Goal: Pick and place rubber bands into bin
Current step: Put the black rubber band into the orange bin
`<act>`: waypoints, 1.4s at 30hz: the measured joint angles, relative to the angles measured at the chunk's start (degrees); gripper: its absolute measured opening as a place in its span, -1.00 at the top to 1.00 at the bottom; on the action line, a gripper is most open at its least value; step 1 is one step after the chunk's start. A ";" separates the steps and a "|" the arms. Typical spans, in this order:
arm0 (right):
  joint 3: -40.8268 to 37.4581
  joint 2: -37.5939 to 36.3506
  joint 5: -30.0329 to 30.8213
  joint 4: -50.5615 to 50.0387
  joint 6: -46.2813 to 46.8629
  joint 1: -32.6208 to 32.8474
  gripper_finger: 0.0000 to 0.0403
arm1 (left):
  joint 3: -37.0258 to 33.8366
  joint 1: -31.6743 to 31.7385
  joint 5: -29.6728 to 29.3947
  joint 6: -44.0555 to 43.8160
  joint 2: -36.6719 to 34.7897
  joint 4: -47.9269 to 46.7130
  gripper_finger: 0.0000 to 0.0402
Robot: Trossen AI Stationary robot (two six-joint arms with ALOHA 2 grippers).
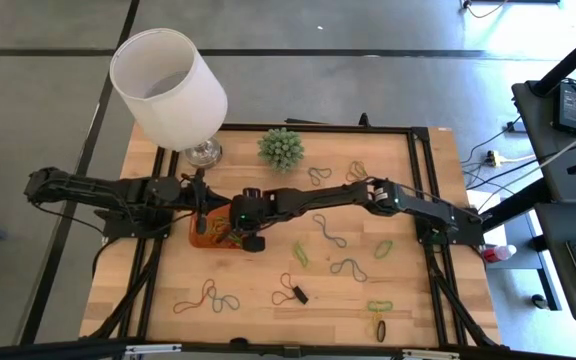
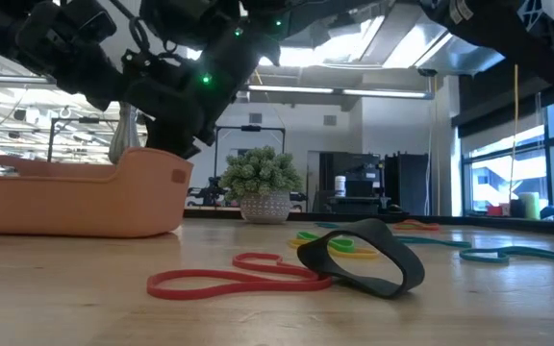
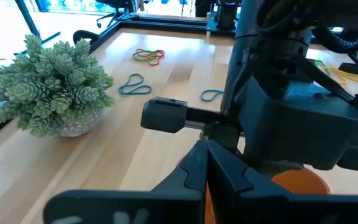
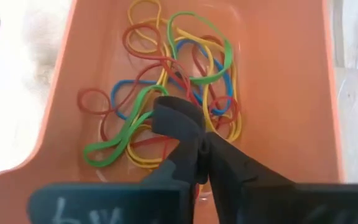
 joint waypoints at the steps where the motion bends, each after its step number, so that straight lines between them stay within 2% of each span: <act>1: 0.00 0.00 0.00 0.01 0.00 0.00 0.73 | 0.00 0.00 0.00 0.00 0.00 0.00 0.99; 6: 0.00 0.00 0.00 0.01 0.01 0.00 0.54 | 0.00 0.00 0.00 -0.03 0.00 -0.02 0.99; 11: 0.12 -1.40 0.10 -0.38 0.01 0.00 0.46 | 0.00 0.00 0.00 -0.03 0.01 -0.02 0.99; 19: 1.42 -3.43 -0.15 -3.46 0.33 0.00 0.44 | 0.00 0.00 0.21 -0.65 0.02 -0.55 0.99; 42: 1.06 -3.34 -1.36 -3.77 1.73 0.00 0.42 | 0.00 0.00 0.39 -1.56 0.02 -1.03 0.98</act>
